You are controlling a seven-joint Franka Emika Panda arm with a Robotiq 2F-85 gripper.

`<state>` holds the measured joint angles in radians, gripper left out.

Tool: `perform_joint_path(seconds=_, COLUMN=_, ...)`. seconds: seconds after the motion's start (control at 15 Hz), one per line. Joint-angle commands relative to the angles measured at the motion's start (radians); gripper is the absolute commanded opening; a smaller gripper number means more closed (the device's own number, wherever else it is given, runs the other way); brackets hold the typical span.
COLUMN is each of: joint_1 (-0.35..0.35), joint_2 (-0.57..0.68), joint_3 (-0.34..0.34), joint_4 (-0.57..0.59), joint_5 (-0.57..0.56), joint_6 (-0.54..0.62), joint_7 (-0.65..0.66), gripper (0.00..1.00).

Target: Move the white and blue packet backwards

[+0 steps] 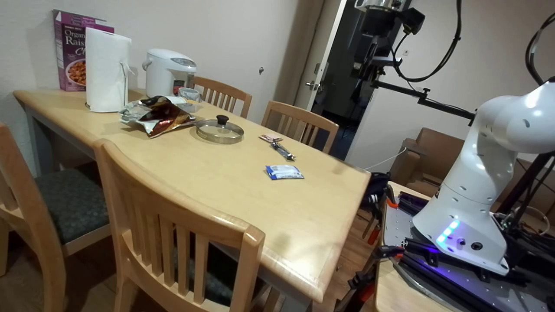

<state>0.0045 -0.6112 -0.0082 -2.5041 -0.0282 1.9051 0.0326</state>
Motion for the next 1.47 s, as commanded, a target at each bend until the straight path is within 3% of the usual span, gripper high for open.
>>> perform_joint_path(seconds=0.0, joint_1=-0.006, joint_2=0.000, joint_3=0.005, joint_4=0.002, joint_5=0.003, joint_6=-0.002, joint_7=-0.003, gripper=1.00)
perform_joint_path(seconds=1.2, joint_1=0.009, joint_2=0.087, joint_3=-0.034, joint_4=0.024, joint_5=0.023, joint_6=0.003, joint_7=-0.090, gripper=1.00)
perform_joint_path(seconds=1.4, joint_1=0.008, joint_2=0.119, joint_3=-0.042, joint_4=0.022, joint_5=0.013, joint_6=0.070, joint_7=-0.129, gripper=1.00)
